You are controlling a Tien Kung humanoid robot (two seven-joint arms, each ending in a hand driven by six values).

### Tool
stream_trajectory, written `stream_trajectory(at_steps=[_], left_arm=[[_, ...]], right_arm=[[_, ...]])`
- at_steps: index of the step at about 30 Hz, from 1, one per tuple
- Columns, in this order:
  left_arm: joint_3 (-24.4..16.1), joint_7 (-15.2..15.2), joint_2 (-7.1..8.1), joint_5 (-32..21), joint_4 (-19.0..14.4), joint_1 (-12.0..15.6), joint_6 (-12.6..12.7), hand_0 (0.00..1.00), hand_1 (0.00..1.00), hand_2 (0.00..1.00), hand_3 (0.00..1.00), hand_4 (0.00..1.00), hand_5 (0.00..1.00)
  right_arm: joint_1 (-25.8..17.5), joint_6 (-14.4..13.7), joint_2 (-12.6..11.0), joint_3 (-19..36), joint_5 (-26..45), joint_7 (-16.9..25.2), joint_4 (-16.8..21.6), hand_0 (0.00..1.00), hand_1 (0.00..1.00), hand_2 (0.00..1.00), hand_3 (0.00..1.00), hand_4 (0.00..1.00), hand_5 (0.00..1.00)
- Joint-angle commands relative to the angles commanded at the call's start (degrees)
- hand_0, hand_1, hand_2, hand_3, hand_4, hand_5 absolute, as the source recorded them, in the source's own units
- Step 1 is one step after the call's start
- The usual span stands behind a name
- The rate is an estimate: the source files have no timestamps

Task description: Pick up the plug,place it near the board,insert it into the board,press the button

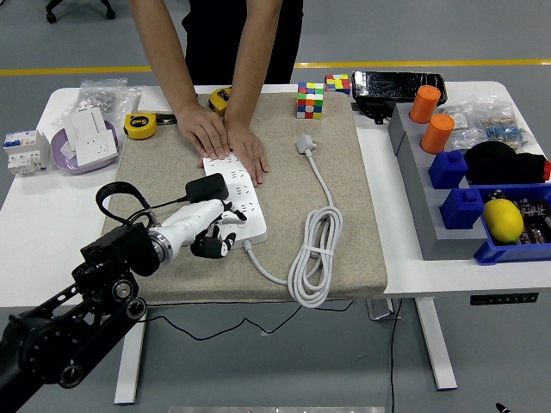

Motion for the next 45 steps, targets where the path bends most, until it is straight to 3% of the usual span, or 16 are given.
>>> stream_trajectory(at_steps=[15, 26, 34, 42, 43, 45], left_arm=[[0.23, 0.47, 0.01, -0.16, 1.16, -0.05, -1.04, 0.171, 0.046, 0.148, 0.776, 0.479, 0.002], [0.39, 2.03, 0.07, -0.33, 1.36, -0.37, -4.02, 0.169, 0.046, 0.147, 0.746, 0.473, 0.002], [-0.39, 1.24, 0.02, 0.15, 0.48, -0.41, -2.87, 0.168, 0.046, 0.147, 0.738, 0.470, 0.002], [-3.20, 0.82, -0.12, 0.02, -3.36, -0.29, -3.00, 0.171, 0.046, 0.147, 0.718, 0.469, 0.002], [-4.16, -0.13, -0.36, -0.66, -3.94, -0.33, -1.94, 0.180, 0.053, 0.149, 0.672, 0.457, 0.002], [-4.42, -0.59, -0.50, -0.88, -3.92, -0.37, -1.23, 0.180, 0.053, 0.149, 0.672, 0.457, 0.002]], right_arm=[[0.13, -0.04, 0.03, 0.11, 0.10, 0.02, 0.00, 0.844, 0.754, 0.740, 0.773, 0.998, 0.895], [0.19, -0.05, 0.04, 0.11, 0.15, 0.02, 0.00, 0.844, 0.754, 0.740, 0.773, 0.998, 0.894], [0.16, -0.06, 0.08, 0.04, 0.21, 0.02, 0.00, 0.844, 0.754, 0.740, 0.772, 0.998, 0.893], [0.22, -0.07, 0.08, -0.03, 0.25, -0.02, 0.00, 0.844, 0.753, 0.740, 0.773, 0.998, 0.893], [0.22, -0.07, 0.07, -0.08, 0.27, -0.02, 0.00, 0.844, 0.754, 0.740, 0.773, 0.998, 0.893], [0.21, -0.07, 0.07, -0.12, 0.29, -0.02, 0.00, 0.844, 0.754, 0.740, 0.773, 0.998, 0.893]])
